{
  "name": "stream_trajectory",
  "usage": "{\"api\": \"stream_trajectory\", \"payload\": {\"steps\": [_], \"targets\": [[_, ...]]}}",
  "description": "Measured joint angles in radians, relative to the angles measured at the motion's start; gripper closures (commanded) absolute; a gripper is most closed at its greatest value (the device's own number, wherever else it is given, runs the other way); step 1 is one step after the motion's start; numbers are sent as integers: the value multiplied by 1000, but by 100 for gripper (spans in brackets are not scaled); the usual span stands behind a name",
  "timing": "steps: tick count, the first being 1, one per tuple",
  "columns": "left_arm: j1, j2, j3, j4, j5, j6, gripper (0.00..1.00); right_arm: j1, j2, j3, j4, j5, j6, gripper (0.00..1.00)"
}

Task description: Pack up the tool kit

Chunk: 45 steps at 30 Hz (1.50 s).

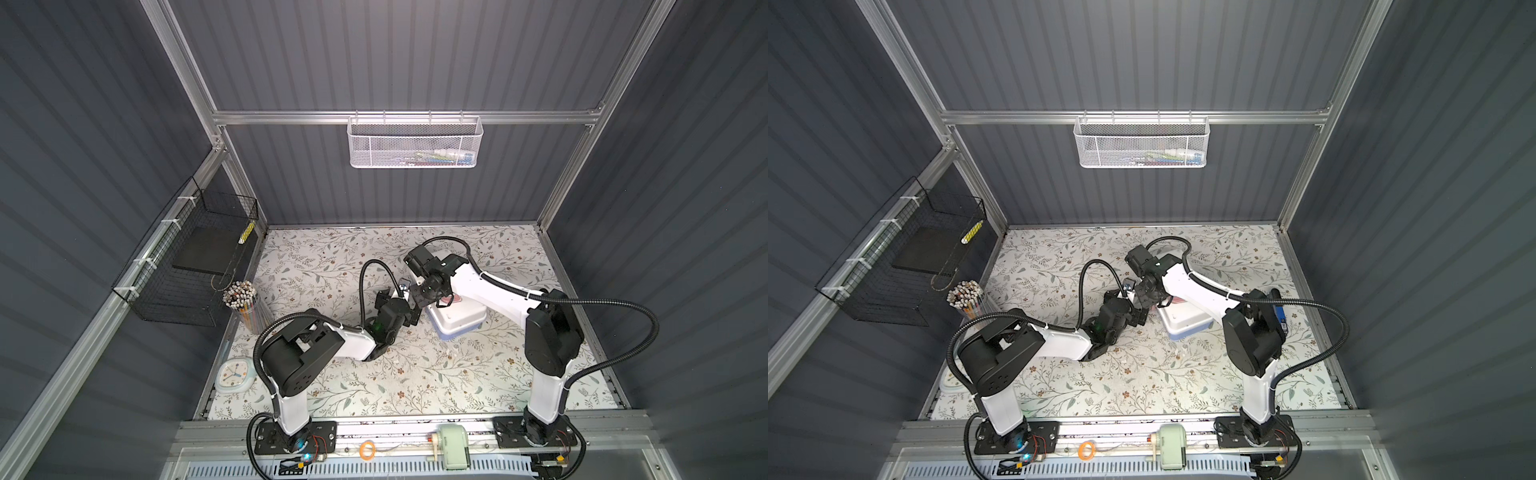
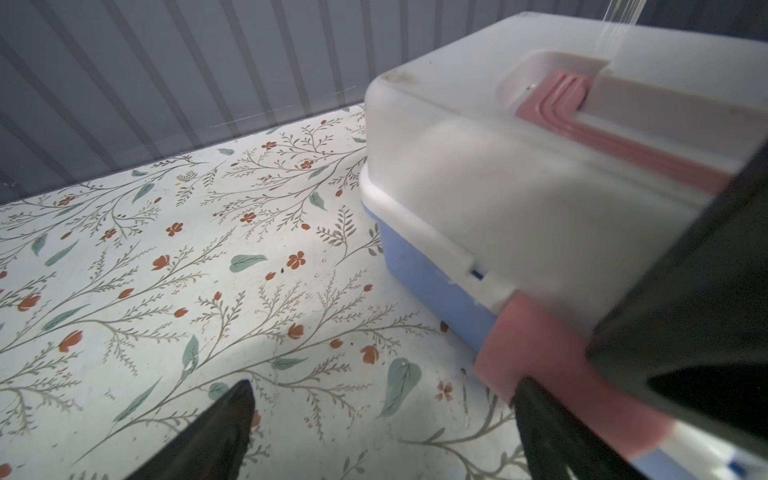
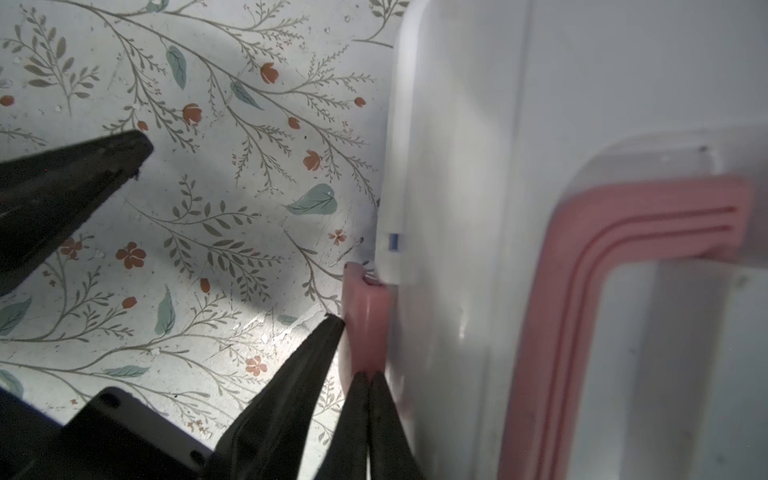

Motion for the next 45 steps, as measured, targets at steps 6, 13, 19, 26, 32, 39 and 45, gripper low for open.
{"api": "stream_trajectory", "payload": {"steps": [6, 13, 19, 26, 32, 39, 45], "targets": [[0, 6, 4, 6, 4, -3, 2, 0, 0, 0, -2, 0, 0, 93], [0, 16, 8, 6, 7, -6, 1, 0, 0, 0, -2, 0, 0, 92], [0, 16, 8, 6, 8, -6, 2, 0, -5, -1, -2, -13, 3, 90], [14, 12, -12, 15, 71, -6, 3, -2, -117, -45, 30, -24, 11, 86], [35, -5, -22, 13, 176, 13, 5, -34, -238, -113, 96, -37, 21, 76], [82, -37, -48, 22, 337, 55, 15, -136, -288, -257, 191, -122, 27, 68], [145, -40, -58, 25, 553, 113, 30, -166, -306, -315, 243, -183, 38, 66]]}}
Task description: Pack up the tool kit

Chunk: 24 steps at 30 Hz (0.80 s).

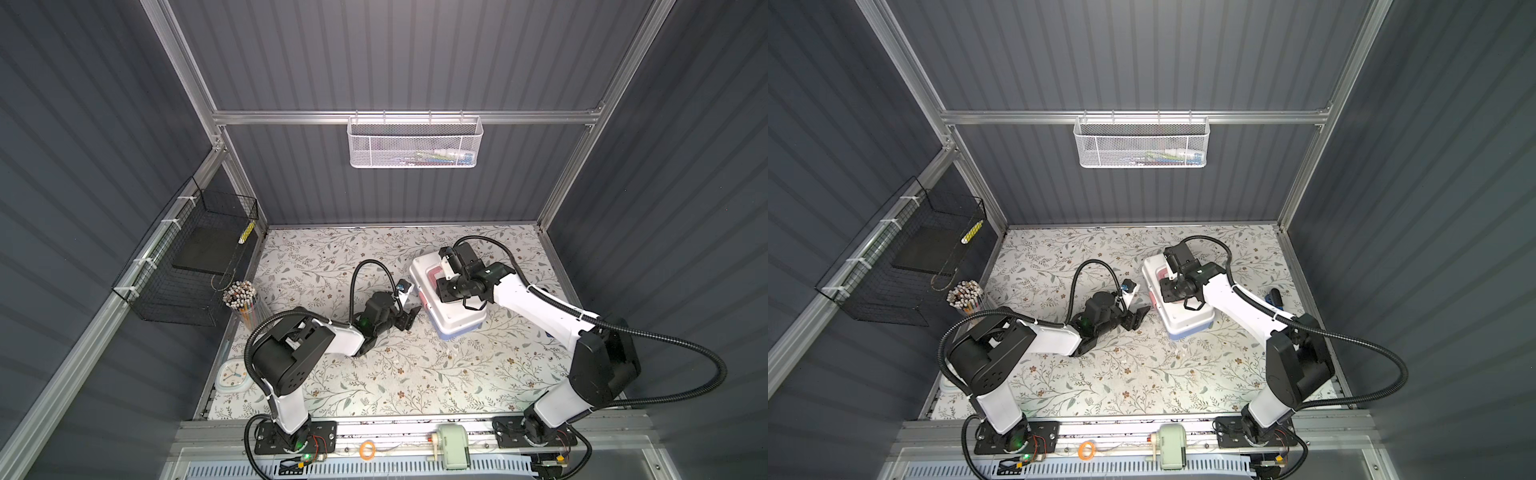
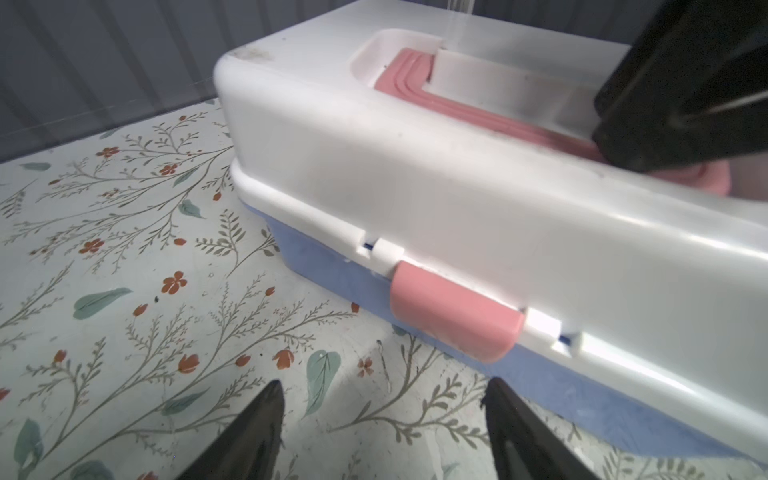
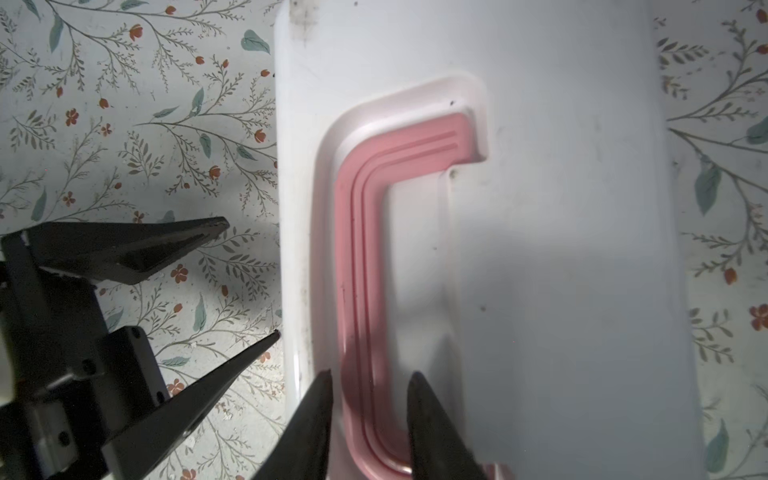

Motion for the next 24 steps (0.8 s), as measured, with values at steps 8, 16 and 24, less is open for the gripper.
{"api": "stream_trajectory", "payload": {"steps": [8, 16, 24], "targets": [[45, 77, -9, 136, 228, 43, 35, -18, -4, 0, 34, -32, 0, 65], [45, 170, -19, 254, 296, 46, 41, -39, -4, -6, 36, -43, 1, 65], [45, 205, -19, 333, 299, 47, 42, -45, -4, -8, 35, -44, 3, 64]]}}
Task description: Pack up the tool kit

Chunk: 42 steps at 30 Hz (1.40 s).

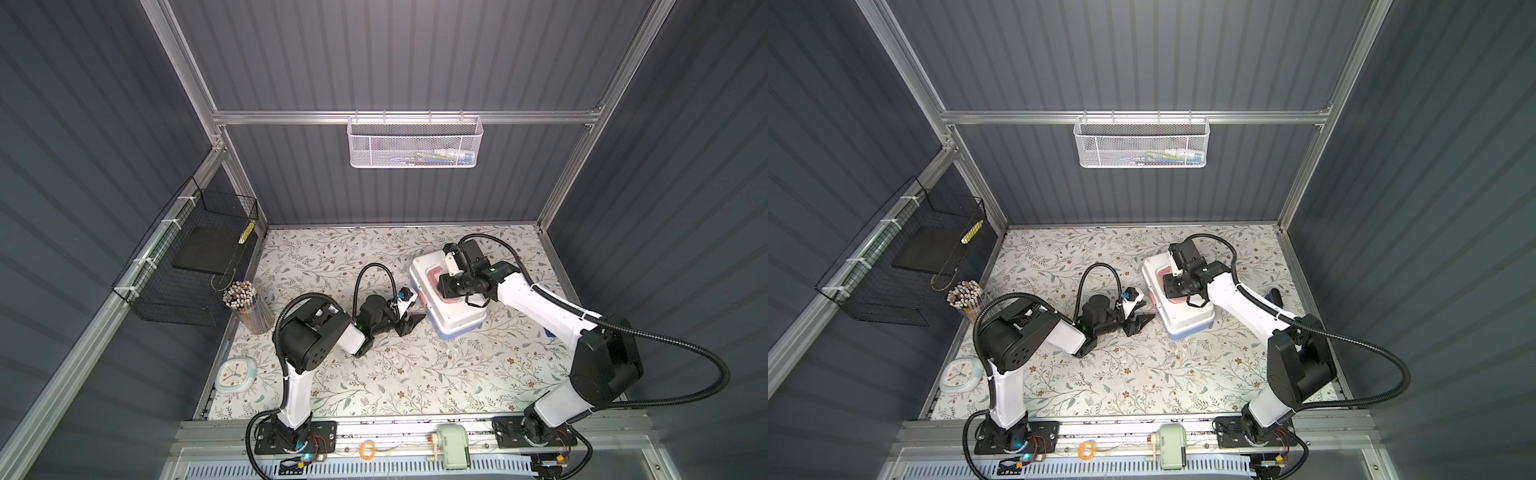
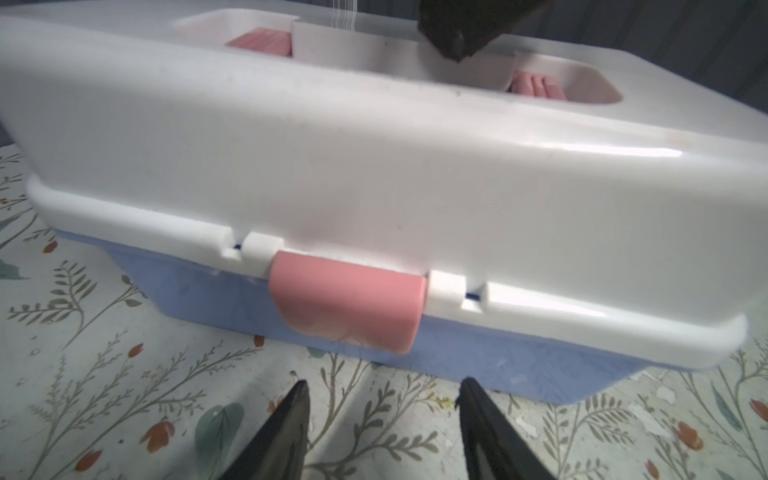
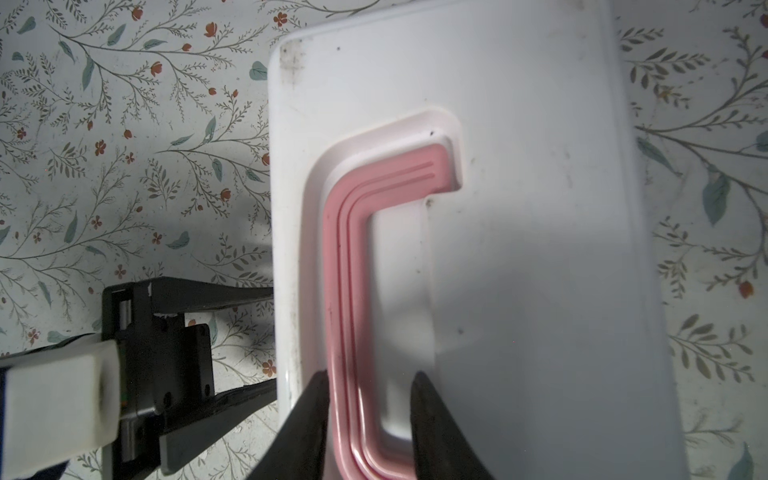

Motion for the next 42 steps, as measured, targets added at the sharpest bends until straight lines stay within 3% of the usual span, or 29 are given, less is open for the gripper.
{"api": "stream_trajectory", "payload": {"steps": [15, 28, 42], "targets": [[0, 48, 11, 59, -49, 8, 49, -10, 0, 0, -8, -10, 0, 65], [0, 50, 48, 53, -52, 7, 40, -12, 0, 0, -31, -6, 0, 64], [-18, 50, 70, 13, -53, 8, 39, -12, 2, 0, -27, -51, -12, 48]]}}
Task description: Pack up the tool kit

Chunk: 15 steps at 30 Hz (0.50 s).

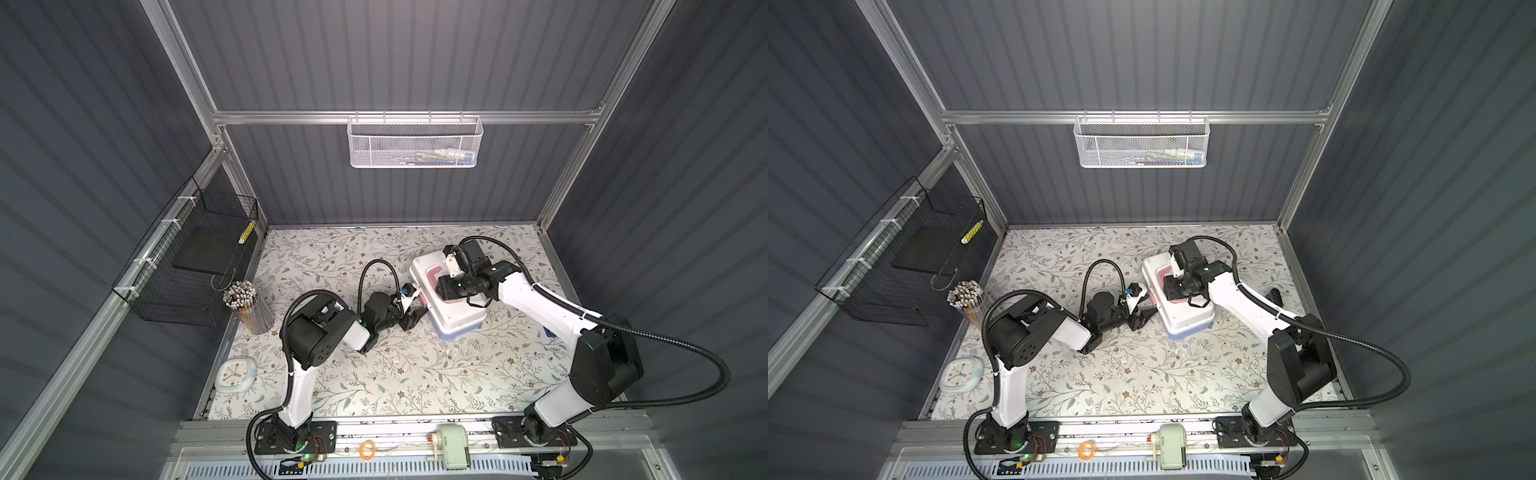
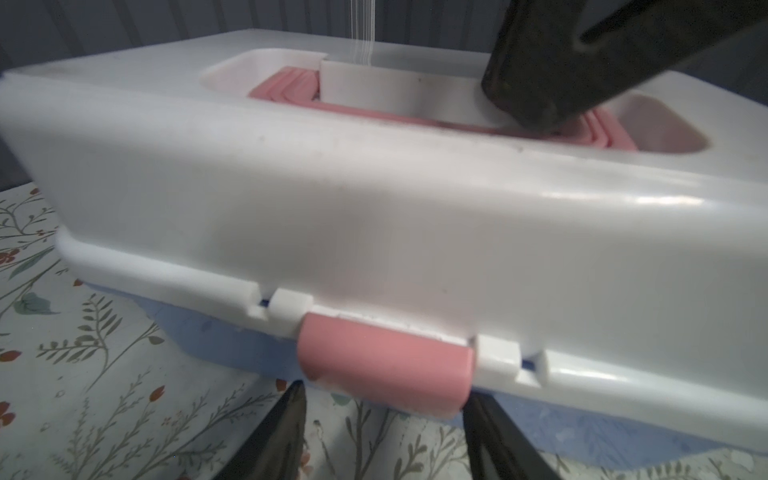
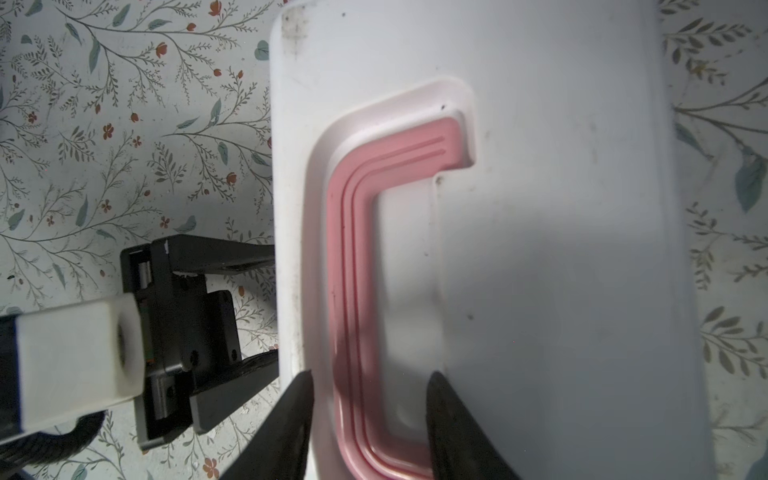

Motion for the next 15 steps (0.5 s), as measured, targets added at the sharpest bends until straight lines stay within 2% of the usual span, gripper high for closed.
{"api": "stream_trajectory", "payload": {"steps": [8, 15], "targets": [[-11, 0, 4, -20, -11, 0, 37, 6, -18, 1, -3, 6, -10, 15], [-15, 0, 4, -28, -27, 0, 37, -9, -53, 7, -25, 115, -35, 1]]}}
